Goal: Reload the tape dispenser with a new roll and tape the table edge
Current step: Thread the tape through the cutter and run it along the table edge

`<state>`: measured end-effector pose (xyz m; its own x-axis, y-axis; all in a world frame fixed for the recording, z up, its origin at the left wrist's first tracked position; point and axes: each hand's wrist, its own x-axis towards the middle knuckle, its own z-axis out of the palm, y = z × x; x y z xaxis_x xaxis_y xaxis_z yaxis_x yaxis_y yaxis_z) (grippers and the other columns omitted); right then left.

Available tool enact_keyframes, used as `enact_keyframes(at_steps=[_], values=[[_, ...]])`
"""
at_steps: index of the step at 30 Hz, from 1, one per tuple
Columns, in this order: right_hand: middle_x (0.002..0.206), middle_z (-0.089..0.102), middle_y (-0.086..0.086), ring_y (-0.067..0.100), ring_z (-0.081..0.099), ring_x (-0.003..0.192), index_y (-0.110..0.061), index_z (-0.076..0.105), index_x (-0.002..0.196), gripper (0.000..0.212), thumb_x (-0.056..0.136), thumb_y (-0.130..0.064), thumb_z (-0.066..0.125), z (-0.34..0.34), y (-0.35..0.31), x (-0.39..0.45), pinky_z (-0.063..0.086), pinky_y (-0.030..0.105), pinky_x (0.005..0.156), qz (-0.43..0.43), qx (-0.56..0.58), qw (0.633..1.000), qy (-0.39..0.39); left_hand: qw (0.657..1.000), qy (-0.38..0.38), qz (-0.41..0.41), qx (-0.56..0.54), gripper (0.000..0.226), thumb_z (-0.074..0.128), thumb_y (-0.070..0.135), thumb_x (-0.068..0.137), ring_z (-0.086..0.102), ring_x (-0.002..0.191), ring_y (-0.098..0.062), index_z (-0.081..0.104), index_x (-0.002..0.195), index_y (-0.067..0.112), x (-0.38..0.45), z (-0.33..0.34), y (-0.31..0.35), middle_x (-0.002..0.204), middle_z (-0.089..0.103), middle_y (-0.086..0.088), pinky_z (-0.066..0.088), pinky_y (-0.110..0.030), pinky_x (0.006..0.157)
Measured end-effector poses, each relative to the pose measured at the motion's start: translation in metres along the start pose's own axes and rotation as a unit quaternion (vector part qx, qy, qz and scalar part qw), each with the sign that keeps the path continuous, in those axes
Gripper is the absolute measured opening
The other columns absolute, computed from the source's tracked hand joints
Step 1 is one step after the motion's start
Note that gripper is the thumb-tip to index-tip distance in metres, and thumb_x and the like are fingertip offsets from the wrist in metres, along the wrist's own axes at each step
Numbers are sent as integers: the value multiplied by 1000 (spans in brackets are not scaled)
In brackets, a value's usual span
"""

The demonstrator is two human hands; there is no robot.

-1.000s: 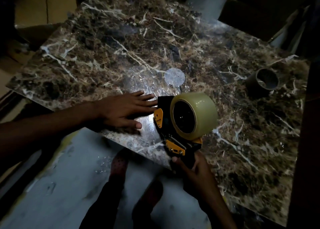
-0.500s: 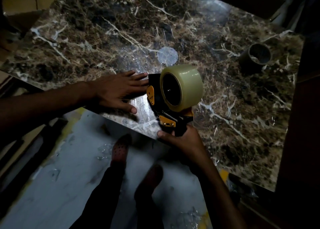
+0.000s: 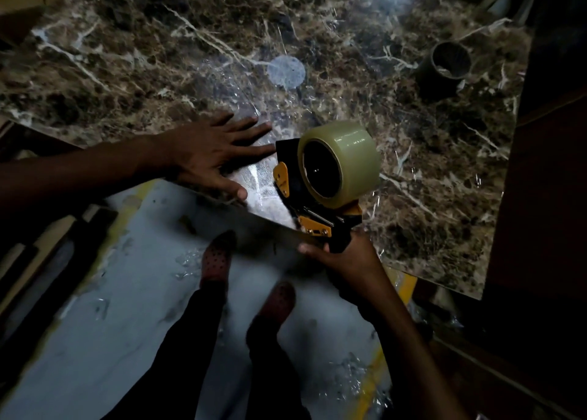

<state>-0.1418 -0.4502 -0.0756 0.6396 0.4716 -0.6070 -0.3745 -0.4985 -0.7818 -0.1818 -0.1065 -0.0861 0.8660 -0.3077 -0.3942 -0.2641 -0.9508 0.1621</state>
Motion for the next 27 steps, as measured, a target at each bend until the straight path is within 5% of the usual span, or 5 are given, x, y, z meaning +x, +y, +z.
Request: enact_keyframes(at_steps=[6, 9, 13, 18, 27], values=[[41, 40, -11, 1, 33, 35, -14, 48, 62, 44, 79, -16, 88, -28, 27, -36, 29, 16, 40, 49, -13, 999, 4, 997, 26, 71, -2, 114, 10, 100, 82, 0, 165, -42, 19, 170, 27, 20, 15, 62, 179, 0, -14, 10, -63, 132], [44, 40, -12, 0, 34, 33, 11, 62, 90, 38, 83, -19, 85, -45, 40, -58, 28, 12, 38, 82, -12, 997, -1, 993, 36, 109, -9, 115, 14, 100, 83, -1, 166, -40, 24, 170, 26, 26, 23, 91, 179, 5, -10, 6, -62, 133], [49, 38, -6, 6, 31, 37, 12, 60, 115, 52, 85, -24, 83, -59, 65, -82, 26, 20, 41, 90, -5, 995, 28, 990, 48, 129, -12, 116, 17, 100, 83, -1, 166, -38, 27, 169, 23, 30, 31, 121, 180, 6, -9, 7, -65, 132], [43, 43, -7, 7, 34, 33, -16, 73, 94, 7, 89, -17, 79, -70, 87, -109, 28, 22, 42, 113, 3, 993, 37, 991, 47, 128, 3, 116, 19, 102, 81, -10, 167, -30, -2, 171, 32, 30, 37, 130, 181, -7, -1, -1, -61, 133], [49, 38, -2, 10, 29, 35, -19, 58, 69, 29, 93, -18, 74, -56, 104, -136, 25, 23, 39, 142, 26, 986, 86, 988, 87, 125, 18, 118, 19, 103, 80, -8, 167, -31, -4, 171, 31, 29, 54, 129, 181, -5, -1, -3, -58, 133]])
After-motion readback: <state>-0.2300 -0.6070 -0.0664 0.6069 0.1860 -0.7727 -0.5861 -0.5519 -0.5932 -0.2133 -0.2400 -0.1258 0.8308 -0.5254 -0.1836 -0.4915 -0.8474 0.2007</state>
